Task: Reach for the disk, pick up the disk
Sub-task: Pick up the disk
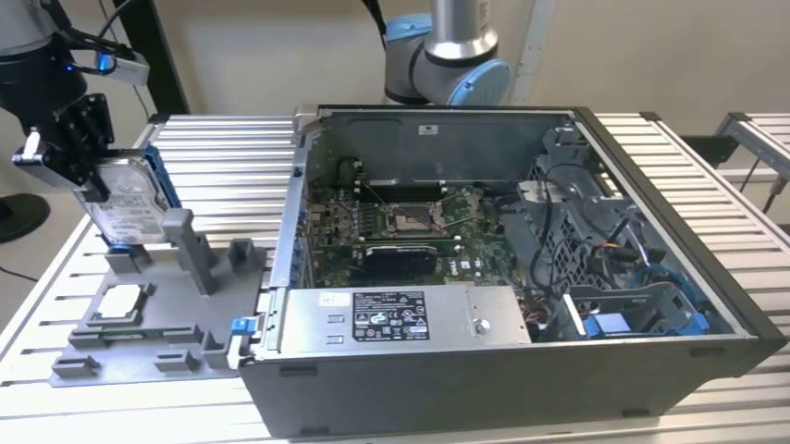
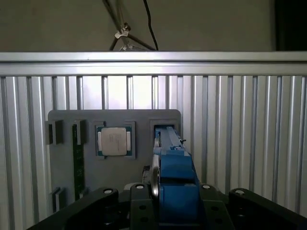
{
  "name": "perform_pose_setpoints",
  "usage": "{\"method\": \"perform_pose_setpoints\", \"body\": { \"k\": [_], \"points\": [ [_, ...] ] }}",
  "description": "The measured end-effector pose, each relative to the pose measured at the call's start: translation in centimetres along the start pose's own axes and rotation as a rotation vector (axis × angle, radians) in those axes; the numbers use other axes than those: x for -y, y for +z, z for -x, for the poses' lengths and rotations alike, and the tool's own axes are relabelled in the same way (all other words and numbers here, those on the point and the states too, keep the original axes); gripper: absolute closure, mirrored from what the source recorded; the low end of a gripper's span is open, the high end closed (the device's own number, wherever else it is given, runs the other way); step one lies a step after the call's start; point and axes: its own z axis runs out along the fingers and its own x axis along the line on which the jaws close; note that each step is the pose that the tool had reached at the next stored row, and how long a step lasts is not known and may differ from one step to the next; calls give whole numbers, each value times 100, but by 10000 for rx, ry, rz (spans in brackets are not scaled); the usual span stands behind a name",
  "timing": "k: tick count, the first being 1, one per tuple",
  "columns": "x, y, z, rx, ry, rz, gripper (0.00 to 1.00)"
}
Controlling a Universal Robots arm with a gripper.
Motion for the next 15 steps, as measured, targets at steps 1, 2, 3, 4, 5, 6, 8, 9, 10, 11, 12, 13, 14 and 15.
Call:
{"method": "perform_pose_setpoints", "body": {
  "k": [1, 2, 3, 4, 5, 6, 8, 9, 10, 11, 12, 13, 14, 15],
  "points": [
    [0, -16, 0, 0, 0, 0, 100],
    [0, -32, 1, 0, 0, 0, 100],
    [-1, -48, 1, 0, 1, 0, 100],
    [-1, -64, 2, 0, 1, -1, 100],
    [-1, -80, 2, 0, 1, 0, 100],
    [-1, -95, 2, 0, 1, -1, 100],
    [-1, -124, 3, 0, 1, 0, 100],
    [-1, -139, 3, 0, 1, 0, 100],
    [-1, -154, 4, 0, 1, 0, 100],
    [-1, -168, 4, 0, 1, -1, 100],
    [-1, -184, 4, 0, 1, 0, 100],
    [-1, -200, 4, 0, 1, 0, 100],
    [-1, -214, 5, 0, 1, 0, 100],
    [-2, -229, 5, 0, 1, 0, 100]
  ]
}}
